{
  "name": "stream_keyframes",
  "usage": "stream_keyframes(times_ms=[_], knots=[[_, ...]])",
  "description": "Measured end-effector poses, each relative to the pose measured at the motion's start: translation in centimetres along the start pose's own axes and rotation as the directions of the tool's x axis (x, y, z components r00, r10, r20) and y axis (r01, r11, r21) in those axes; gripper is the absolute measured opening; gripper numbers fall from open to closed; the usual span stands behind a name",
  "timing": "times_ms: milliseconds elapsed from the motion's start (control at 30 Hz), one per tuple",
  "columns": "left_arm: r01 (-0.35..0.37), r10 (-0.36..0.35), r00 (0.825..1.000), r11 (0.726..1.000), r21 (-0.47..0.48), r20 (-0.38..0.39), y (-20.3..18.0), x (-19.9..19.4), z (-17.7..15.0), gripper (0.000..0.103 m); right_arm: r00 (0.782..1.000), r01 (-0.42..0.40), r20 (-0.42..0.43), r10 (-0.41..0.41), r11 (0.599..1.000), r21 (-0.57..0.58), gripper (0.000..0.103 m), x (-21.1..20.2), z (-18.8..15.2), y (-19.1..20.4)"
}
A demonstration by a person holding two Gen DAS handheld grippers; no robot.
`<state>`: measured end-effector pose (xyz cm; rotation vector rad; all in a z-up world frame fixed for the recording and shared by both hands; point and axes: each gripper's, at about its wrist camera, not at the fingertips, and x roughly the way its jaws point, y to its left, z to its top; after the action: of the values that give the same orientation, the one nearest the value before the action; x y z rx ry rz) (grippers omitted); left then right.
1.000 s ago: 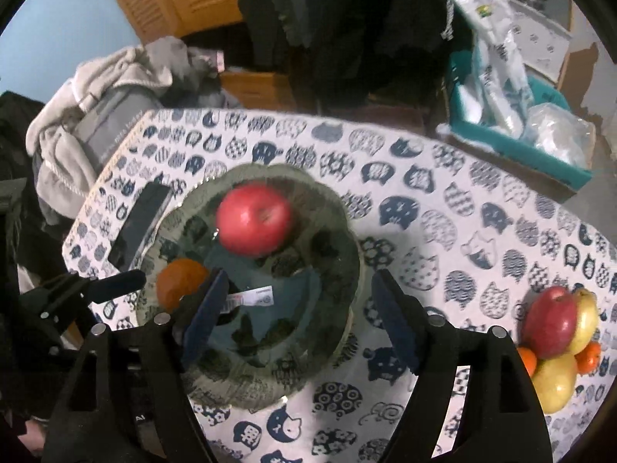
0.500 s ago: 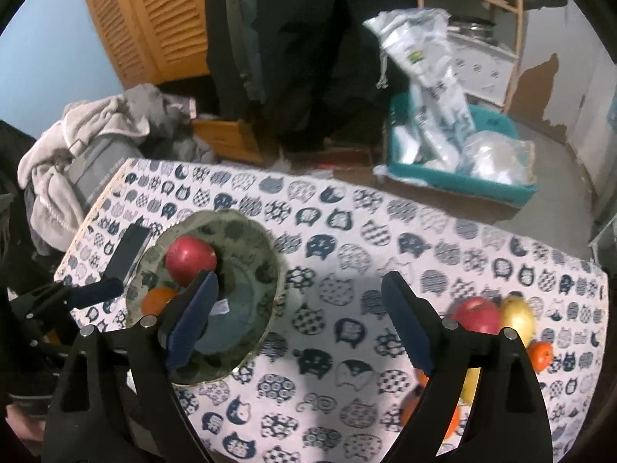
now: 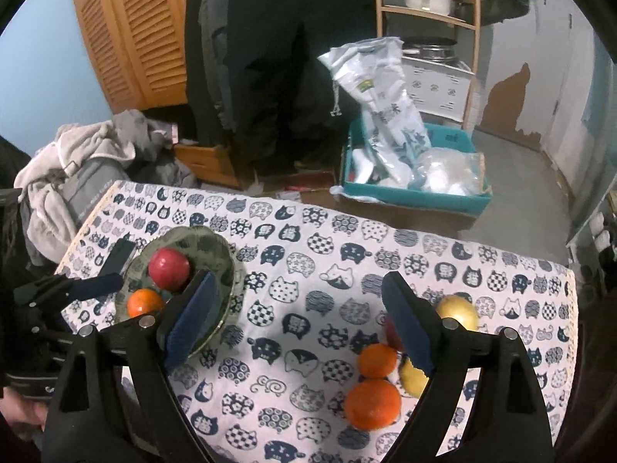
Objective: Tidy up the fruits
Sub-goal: 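Move both open tools back toward the remaining fruit cluster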
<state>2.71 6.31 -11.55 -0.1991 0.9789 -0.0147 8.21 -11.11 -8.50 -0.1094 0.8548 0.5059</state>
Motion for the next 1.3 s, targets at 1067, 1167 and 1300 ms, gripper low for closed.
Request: stream_keyframes(times_ms=[1067,1167,1300], knots=[[0.054,-0.05,0.998,0.98,0.192,-0.022,-11.8,2.0,0.6,0.086,0.996,0.087,-0.019,-0.085,0.979,0.187,0.088,-4.8,-5.9,-13.4],[0.041,-0.033,0.999,0.979,0.199,-0.042,-11.9,3.3,0.5,0.086,0.995,0.094,-0.058,-0.084,0.976,0.198,0.088,-3.5,-6.8,-14.2],[0.034,-0.02,0.997,0.98,0.194,-0.075,-11.7,5.3,0.3,0.086,0.992,0.089,-0.109,-0.065,0.971,0.224,0.088,-1.5,-7.8,-15.4]])
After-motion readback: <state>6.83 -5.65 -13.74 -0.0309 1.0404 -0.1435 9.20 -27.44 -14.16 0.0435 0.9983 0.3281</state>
